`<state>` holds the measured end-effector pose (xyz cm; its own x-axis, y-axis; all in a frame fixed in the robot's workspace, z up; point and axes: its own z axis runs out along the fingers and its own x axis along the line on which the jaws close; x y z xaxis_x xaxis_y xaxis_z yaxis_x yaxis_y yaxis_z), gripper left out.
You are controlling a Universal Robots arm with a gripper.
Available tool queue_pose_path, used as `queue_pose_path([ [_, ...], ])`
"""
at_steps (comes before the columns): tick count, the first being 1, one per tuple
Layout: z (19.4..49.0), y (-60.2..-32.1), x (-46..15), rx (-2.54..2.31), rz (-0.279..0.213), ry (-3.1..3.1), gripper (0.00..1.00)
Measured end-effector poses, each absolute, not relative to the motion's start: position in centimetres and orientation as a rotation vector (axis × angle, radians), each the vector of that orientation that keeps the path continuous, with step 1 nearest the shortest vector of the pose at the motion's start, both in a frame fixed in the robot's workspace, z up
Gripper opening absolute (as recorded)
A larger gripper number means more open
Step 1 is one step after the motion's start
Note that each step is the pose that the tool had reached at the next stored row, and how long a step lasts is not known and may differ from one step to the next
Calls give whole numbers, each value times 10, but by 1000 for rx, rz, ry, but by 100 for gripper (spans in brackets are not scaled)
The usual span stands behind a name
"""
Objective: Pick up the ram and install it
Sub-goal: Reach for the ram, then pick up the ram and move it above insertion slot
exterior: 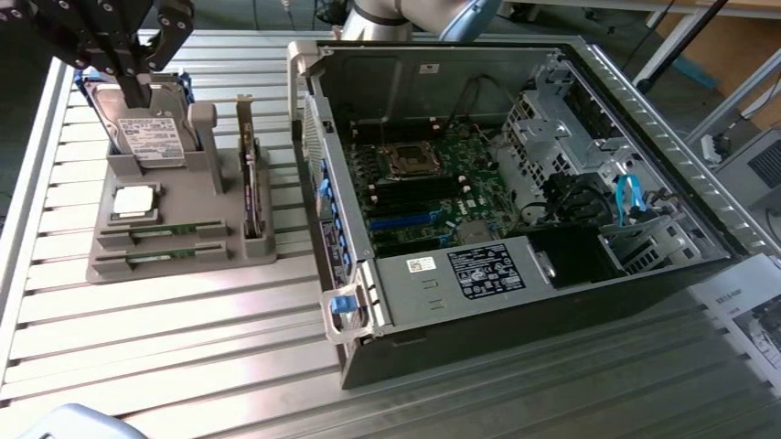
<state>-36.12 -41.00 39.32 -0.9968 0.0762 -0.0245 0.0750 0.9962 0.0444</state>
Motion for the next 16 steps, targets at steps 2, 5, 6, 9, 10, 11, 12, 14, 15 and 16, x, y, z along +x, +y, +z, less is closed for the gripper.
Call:
queue_pose_path([
  [2,393,-413,-361,118,68,3112,10],
  [5,393,-418,-361,118,68,3113,10],
  [6,393,-419,-361,118,68,3113,10],
  [9,393,-423,-361,118,68,3112,10],
  [10,393,-424,-361,118,68,3112,10],
  [11,393,-424,-361,118,68,3112,10],
  [12,393,-424,-361,118,68,3112,10],
  [14,393,-424,-361,118,68,3113,10],
  [15,393,-424,-361,118,68,3113,10],
  [16,393,-424,-361,118,68,3112,10],
])
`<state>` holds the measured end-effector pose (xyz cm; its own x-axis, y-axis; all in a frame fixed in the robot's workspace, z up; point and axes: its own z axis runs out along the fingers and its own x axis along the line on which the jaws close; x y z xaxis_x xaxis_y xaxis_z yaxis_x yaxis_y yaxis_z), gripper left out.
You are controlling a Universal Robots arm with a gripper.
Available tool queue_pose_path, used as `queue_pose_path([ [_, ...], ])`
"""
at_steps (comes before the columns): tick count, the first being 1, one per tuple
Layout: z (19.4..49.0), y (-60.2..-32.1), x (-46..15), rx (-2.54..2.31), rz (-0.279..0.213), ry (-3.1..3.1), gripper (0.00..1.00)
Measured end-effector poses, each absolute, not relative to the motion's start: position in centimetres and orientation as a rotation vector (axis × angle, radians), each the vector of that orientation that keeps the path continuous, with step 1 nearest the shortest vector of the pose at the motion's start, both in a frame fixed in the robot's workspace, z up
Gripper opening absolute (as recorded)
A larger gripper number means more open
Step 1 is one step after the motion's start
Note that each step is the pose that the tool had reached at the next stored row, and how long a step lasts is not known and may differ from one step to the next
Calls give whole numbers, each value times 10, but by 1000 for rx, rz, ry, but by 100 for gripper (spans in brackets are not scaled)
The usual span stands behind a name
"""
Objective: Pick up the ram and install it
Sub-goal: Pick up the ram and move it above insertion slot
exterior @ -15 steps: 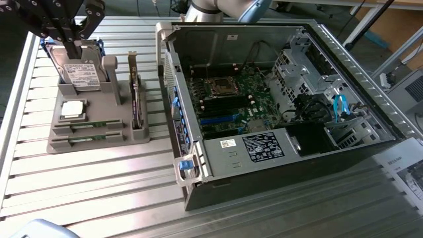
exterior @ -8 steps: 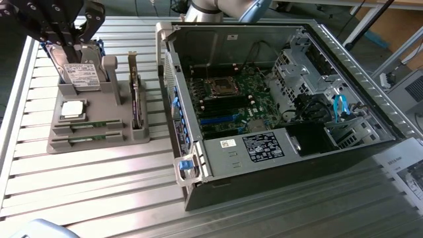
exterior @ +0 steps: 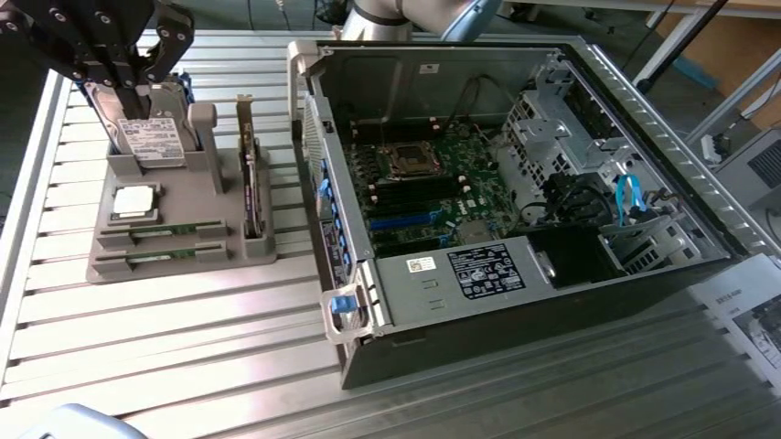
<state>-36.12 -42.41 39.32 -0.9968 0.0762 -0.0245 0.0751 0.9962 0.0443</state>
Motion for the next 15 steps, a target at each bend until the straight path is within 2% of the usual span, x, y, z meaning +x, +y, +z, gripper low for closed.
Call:
queue_pose_path([
  [15,393,-424,-361,67,68,3115,10],
])
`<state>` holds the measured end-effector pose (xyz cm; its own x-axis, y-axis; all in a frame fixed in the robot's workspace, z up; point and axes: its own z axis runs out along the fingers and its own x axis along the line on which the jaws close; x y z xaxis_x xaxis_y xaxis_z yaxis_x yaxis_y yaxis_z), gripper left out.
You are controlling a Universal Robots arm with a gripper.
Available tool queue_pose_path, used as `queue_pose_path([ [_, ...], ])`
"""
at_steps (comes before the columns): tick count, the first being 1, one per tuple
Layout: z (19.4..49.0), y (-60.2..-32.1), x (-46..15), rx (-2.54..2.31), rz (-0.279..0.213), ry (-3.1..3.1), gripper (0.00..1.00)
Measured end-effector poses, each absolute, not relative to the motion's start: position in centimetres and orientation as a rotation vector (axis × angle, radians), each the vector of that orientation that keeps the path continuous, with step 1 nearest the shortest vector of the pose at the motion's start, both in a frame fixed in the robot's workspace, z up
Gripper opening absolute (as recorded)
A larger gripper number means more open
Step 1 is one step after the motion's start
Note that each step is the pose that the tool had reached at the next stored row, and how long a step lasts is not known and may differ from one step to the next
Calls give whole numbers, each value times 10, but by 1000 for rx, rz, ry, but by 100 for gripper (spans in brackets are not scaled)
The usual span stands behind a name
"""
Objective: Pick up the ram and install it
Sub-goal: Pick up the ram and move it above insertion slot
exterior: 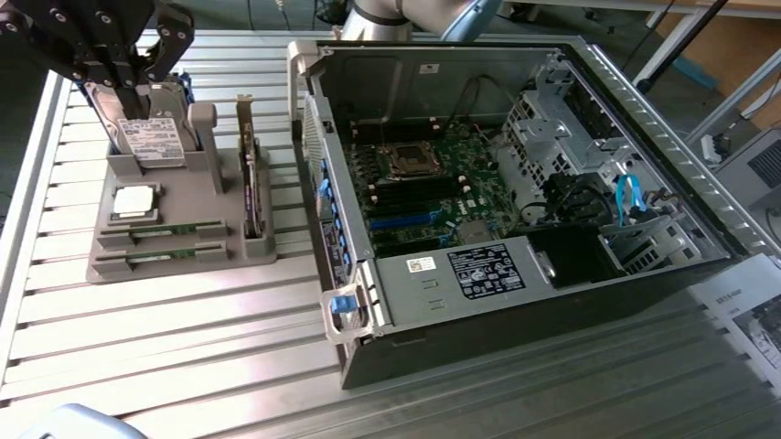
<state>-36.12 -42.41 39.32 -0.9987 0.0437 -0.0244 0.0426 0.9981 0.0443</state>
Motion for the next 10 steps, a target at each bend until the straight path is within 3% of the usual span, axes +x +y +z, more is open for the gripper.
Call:
queue_pose_path([
  [10,393,-424,-361,-122,71,3116,10],
])
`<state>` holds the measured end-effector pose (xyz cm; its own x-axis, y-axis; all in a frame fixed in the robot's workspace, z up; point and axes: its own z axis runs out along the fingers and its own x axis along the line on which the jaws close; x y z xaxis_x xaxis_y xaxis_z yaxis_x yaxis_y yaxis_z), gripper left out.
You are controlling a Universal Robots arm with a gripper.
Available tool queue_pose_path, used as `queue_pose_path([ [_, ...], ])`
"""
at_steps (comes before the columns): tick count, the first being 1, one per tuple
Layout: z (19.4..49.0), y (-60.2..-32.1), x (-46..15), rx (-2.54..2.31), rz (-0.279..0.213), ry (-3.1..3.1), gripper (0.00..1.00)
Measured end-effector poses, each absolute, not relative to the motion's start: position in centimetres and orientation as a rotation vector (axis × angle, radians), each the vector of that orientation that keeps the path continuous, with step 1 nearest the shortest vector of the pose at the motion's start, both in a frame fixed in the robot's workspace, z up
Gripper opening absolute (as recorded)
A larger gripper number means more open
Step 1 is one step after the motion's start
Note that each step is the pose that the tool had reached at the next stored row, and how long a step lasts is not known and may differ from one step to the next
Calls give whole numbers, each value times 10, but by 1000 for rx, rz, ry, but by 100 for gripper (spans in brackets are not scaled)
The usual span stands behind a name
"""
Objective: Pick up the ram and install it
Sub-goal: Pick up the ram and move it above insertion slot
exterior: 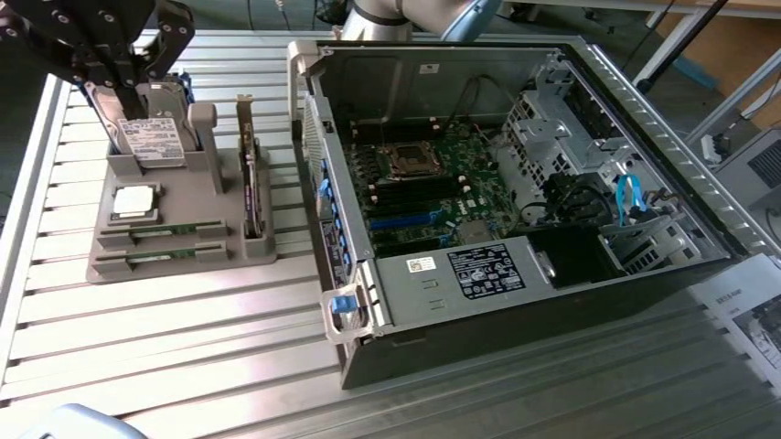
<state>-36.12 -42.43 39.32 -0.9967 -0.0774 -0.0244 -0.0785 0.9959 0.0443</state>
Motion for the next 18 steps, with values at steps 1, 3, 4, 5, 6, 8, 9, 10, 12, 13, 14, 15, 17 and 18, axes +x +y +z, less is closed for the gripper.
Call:
queue_pose_path([
  [1,393,-424,-361,-142,71,3115,10],
  [3,393,-424,-361,-182,71,3114,10],
  [4,393,-424,-361,-201,72,3113,10],
  [5,393,-424,-361,-221,72,3112,10],
  [6,393,-424,-361,-243,72,3110,10],
  [8,393,-424,-361,-283,72,3107,10],
  [9,393,-424,-361,-305,73,3106,10],
  [10,393,-424,-361,-326,73,3104,10],
  [12,393,-424,-361,-367,73,3100,10],
  [13,393,-424,-361,-390,73,3098,10],
  [14,393,-424,-361,-410,74,3095,10],
  [15,393,-424,-361,-439,74,3092,10],
  [17,393,-424,-361,-479,74,3086,10],
  [18,393,-424,-361,-500,75,3083,10],
])
